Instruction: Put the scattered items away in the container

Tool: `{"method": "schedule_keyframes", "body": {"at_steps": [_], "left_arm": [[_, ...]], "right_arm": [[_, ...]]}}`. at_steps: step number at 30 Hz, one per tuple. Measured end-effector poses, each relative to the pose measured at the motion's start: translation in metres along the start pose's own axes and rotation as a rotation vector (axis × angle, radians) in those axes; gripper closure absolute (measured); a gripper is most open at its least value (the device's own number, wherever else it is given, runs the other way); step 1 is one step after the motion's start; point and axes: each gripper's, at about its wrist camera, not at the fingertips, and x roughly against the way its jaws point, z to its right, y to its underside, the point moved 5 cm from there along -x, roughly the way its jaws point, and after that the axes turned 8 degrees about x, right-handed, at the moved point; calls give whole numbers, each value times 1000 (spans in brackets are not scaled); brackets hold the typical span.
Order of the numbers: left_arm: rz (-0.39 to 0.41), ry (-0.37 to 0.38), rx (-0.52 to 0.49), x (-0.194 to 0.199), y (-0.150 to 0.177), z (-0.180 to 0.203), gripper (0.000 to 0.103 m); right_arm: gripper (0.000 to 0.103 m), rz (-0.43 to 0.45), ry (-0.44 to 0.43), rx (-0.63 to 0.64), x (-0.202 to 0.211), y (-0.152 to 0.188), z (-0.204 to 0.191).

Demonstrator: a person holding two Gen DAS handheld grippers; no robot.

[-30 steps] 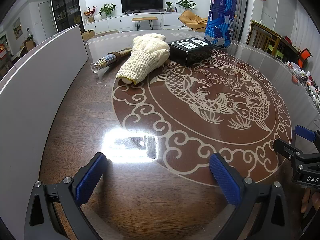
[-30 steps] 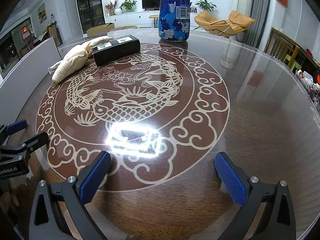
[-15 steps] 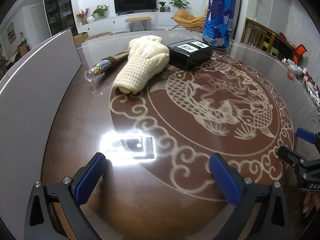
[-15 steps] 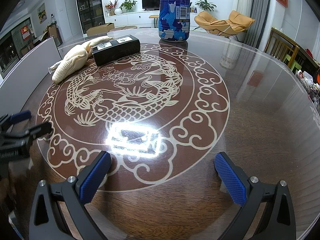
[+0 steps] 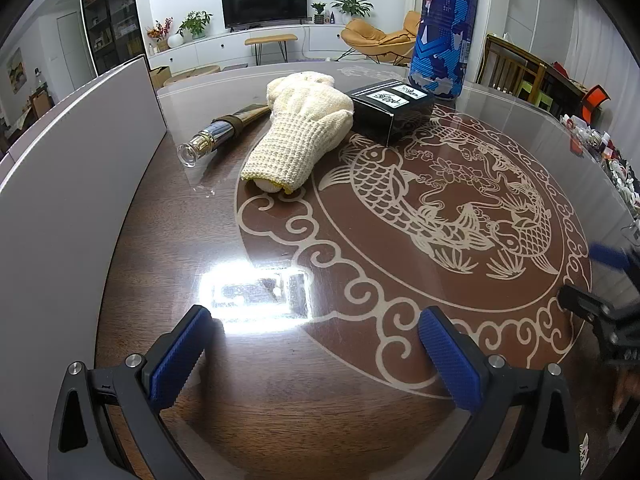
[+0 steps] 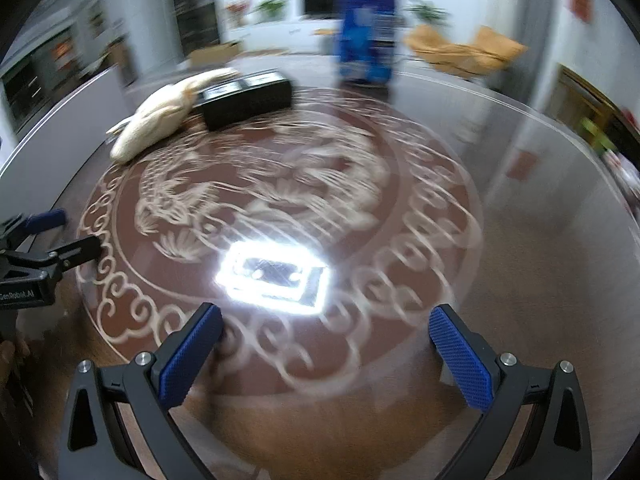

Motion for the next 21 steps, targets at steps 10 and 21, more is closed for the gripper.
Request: {"method": "schedule_keyframes", "body": {"at_steps": [10,21], "left_arm": [[1,7,3,0,0,0,0],[10,59,27,4,-2,-3,0]], "right_arm": [[0,61,-181,4,-50,-226,-67],[0,-55,-137,302,-132,-282,-161]]}}
